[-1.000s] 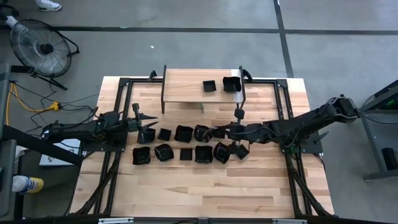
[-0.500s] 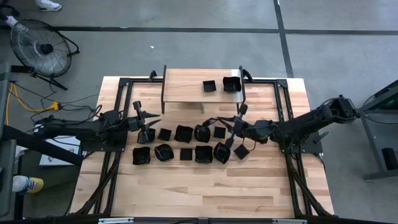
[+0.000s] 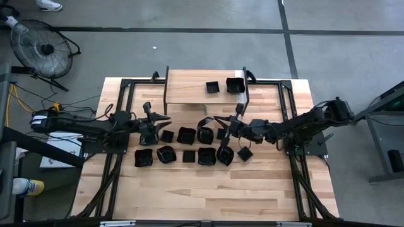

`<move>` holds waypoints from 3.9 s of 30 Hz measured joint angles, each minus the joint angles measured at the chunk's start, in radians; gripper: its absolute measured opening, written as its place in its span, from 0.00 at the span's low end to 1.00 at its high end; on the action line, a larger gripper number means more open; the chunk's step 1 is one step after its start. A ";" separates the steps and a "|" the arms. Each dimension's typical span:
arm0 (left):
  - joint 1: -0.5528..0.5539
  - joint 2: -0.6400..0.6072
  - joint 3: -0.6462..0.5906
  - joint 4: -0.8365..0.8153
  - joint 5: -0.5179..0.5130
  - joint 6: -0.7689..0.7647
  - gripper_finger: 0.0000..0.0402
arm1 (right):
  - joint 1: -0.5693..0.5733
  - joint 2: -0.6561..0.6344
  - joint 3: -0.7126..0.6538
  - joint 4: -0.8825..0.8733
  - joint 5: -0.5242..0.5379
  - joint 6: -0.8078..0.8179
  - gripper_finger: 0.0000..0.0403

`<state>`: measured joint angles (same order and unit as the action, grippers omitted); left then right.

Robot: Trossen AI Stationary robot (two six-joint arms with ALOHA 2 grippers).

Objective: Pick & Place Mini shaped plates
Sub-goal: Put the leaf shaped plate on the shelf

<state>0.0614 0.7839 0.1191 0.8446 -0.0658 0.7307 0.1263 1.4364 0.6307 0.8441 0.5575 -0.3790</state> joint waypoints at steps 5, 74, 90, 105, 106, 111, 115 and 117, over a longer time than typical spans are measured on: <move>-0.025 0.138 0.103 0.002 -0.004 -0.121 0.20 | -0.030 0.000 0.011 0.044 -0.021 -0.026 0.00; 0.045 0.573 0.445 0.125 -0.352 -0.377 0.00 | 0.148 -0.056 0.010 0.165 0.519 -0.312 0.45; 0.434 0.379 0.868 -1.090 0.044 -0.623 0.00 | 0.267 -0.109 0.009 -0.018 0.725 -0.231 0.46; 0.735 0.701 1.453 -1.733 0.482 -0.551 0.00 | 0.302 -0.109 0.009 -0.026 0.770 -0.231 0.46; 0.750 0.731 1.467 -1.744 0.521 -0.553 0.00 | 0.302 -0.109 0.009 -0.028 0.770 -0.230 0.46; 0.807 0.867 1.527 -1.778 0.632 -0.561 0.00 | 0.302 -0.109 0.009 -0.042 0.771 -0.228 0.46; 0.835 0.946 1.573 -1.836 0.636 -0.572 0.00 | 0.302 -0.109 0.009 -0.054 0.771 -0.226 0.46; 0.842 0.964 1.598 -1.871 0.625 -0.572 0.00 | 0.302 -0.109 0.009 -0.061 0.771 -0.221 0.46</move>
<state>0.9031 1.7480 1.7167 -1.0261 0.5591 0.1589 0.4283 1.3273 0.6399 0.7830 1.3287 -0.6004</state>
